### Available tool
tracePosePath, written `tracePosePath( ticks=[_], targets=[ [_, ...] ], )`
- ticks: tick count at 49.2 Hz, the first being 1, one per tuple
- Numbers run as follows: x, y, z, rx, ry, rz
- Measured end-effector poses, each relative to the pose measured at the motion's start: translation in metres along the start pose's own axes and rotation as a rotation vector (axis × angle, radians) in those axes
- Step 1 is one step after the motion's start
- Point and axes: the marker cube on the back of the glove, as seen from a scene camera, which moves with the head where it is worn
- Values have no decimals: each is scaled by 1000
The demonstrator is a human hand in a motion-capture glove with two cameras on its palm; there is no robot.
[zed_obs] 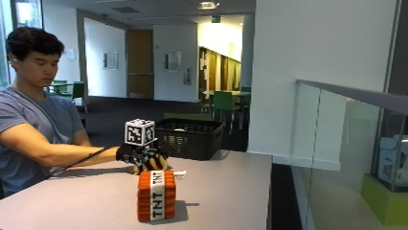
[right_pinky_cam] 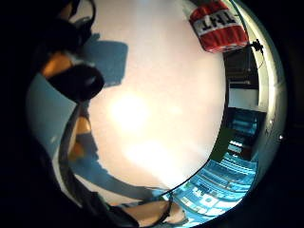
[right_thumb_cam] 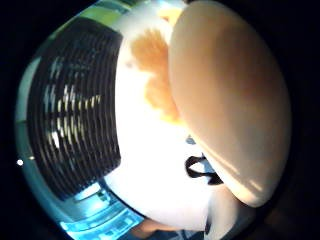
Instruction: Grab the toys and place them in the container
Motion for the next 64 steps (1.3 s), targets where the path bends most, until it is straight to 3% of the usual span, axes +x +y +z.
tracePosePath(
  ticks=[17,29,42,49,56,64],
  targets=[
    [7,-20,-30,69,14,-7],
    [-23,-48,-165,233,3,-23],
    [-127,-63,-283,358,7,-62],
    [-196,-65,-284,364,9,-148],
    [-197,-88,-253,321,-19,-335],
    [-215,-88,-234,232,-90,-307]
  ],
)
